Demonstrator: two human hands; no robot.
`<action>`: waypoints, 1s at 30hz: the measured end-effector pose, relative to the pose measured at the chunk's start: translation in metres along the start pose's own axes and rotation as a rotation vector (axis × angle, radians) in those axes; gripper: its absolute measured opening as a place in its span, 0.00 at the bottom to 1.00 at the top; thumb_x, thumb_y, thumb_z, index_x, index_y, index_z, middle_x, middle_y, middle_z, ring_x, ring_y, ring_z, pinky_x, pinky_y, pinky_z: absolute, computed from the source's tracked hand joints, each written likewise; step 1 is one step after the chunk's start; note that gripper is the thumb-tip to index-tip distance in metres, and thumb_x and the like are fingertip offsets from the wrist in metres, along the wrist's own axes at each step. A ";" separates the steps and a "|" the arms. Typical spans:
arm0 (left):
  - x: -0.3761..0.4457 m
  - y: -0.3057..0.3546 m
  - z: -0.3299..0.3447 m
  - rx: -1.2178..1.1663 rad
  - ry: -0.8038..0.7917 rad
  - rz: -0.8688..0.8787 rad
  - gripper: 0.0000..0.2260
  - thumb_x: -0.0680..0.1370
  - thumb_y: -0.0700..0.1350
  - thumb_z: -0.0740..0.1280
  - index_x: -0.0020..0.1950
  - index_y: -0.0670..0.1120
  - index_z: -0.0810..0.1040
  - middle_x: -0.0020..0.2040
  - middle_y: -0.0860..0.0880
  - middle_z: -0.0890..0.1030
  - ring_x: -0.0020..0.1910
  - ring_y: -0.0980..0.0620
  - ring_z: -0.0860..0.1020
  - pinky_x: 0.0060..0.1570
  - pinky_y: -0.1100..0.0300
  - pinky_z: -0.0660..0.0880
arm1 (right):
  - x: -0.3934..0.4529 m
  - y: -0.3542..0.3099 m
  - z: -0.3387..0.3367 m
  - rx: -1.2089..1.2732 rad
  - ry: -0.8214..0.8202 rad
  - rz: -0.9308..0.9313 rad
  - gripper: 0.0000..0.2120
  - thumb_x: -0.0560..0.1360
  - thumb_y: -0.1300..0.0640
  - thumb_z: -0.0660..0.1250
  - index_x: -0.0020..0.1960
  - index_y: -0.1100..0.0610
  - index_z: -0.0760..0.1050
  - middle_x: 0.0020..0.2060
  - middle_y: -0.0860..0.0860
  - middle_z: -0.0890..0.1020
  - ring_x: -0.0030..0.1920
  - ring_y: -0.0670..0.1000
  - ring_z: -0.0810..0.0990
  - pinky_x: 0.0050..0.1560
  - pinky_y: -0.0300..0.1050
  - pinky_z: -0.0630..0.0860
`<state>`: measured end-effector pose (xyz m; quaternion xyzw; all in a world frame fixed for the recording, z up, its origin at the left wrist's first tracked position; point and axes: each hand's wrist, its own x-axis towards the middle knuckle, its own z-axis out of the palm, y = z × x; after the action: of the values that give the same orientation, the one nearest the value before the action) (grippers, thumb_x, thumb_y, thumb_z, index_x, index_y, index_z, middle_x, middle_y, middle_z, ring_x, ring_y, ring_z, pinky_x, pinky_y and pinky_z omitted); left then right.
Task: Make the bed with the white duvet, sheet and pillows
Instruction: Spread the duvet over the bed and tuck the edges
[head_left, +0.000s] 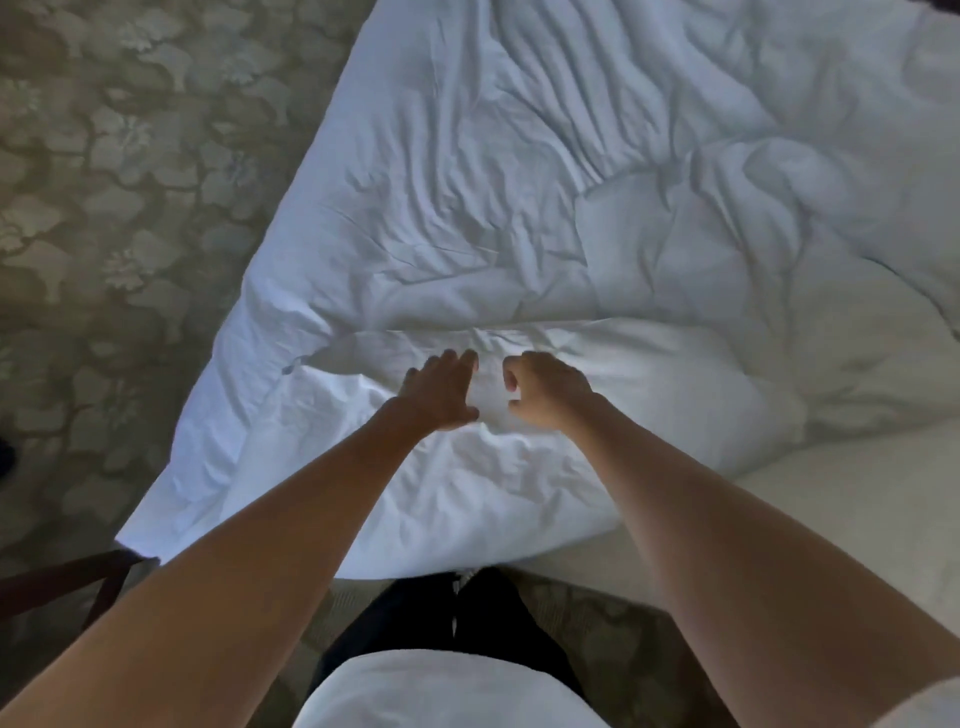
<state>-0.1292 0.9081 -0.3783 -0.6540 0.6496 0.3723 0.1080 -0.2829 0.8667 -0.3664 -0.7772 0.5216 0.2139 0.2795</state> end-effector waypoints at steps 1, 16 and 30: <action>0.016 -0.004 -0.001 0.007 0.015 -0.012 0.30 0.75 0.52 0.71 0.72 0.47 0.62 0.69 0.45 0.66 0.69 0.44 0.66 0.64 0.45 0.65 | 0.020 0.003 -0.001 -0.065 0.012 -0.018 0.12 0.73 0.59 0.68 0.56 0.52 0.73 0.57 0.53 0.75 0.60 0.55 0.74 0.51 0.46 0.68; 0.162 -0.038 0.020 0.214 -0.279 -0.167 0.43 0.66 0.63 0.75 0.74 0.51 0.60 0.70 0.49 0.70 0.70 0.47 0.69 0.67 0.49 0.64 | 0.179 0.032 0.031 -0.111 -0.305 -0.027 0.42 0.62 0.41 0.79 0.69 0.52 0.65 0.62 0.53 0.77 0.63 0.57 0.76 0.60 0.49 0.71; 0.166 -0.023 -0.009 0.075 -0.470 -0.097 0.26 0.66 0.62 0.73 0.59 0.49 0.80 0.57 0.49 0.80 0.57 0.45 0.78 0.52 0.57 0.73 | 0.164 0.047 0.010 0.077 -0.525 0.027 0.26 0.70 0.35 0.69 0.55 0.56 0.78 0.50 0.52 0.81 0.45 0.54 0.78 0.48 0.46 0.77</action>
<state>-0.1248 0.7778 -0.4847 -0.5754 0.5880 0.4841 0.2981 -0.2674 0.7453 -0.4863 -0.6769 0.4492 0.3920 0.4317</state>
